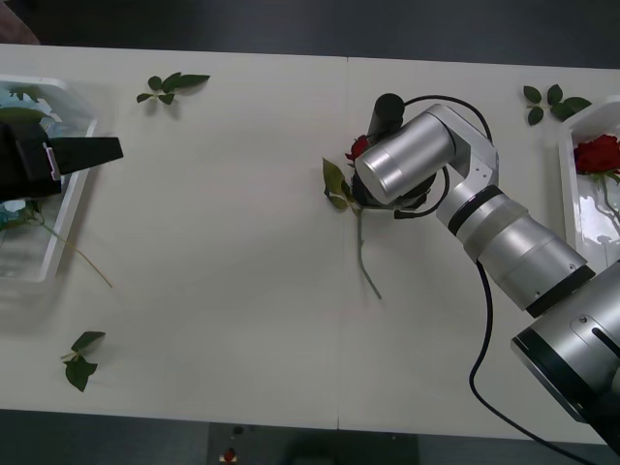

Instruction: Put the red flowers into the right box and the blue flowers into the left box

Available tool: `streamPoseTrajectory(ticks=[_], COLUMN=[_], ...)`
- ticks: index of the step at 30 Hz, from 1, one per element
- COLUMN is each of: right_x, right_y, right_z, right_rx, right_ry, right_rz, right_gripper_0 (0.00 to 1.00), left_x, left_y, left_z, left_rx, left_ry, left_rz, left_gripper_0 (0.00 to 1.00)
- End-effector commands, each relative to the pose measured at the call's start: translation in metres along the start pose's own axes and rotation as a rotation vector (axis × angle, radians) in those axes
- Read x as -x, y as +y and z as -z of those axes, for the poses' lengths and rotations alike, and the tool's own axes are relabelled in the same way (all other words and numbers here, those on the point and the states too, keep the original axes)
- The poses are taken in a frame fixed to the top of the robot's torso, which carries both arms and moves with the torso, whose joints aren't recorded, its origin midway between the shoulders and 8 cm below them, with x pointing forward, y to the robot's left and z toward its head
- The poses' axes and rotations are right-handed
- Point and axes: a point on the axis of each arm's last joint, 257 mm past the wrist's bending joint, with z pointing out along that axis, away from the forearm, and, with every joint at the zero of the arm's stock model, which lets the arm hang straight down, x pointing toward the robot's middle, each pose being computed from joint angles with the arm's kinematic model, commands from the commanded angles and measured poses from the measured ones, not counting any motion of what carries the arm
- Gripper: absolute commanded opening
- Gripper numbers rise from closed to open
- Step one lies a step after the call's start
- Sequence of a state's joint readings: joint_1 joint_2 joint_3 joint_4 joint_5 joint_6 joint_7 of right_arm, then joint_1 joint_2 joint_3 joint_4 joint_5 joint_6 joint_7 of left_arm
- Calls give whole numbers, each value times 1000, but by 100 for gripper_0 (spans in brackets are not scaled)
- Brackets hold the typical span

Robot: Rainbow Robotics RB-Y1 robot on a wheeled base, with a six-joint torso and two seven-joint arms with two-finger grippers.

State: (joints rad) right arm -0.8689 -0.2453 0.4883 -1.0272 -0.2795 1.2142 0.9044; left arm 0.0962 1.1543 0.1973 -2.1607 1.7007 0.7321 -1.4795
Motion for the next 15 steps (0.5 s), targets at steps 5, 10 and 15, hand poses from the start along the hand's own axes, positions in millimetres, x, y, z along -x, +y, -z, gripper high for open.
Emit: streamPoseTrajectory(ticks=[5,10,15], right_x=[16,13,10], right_y=[26,27,27], right_z=[13,12,10], right_rx=[18,16,9], right_ry=[-53,-51,-49], right_rz=[41,43,52], right_gripper_0=[100,100,100], left_x=[-38,-57,-73], left_y=[-65,-77,-65], left_z=[-27,-37,-38], left_rx=[-132,-155,-116], left_ry=[61,91,131], left_rz=[-136,-194,-261], left_gripper_0=[100,100,100])
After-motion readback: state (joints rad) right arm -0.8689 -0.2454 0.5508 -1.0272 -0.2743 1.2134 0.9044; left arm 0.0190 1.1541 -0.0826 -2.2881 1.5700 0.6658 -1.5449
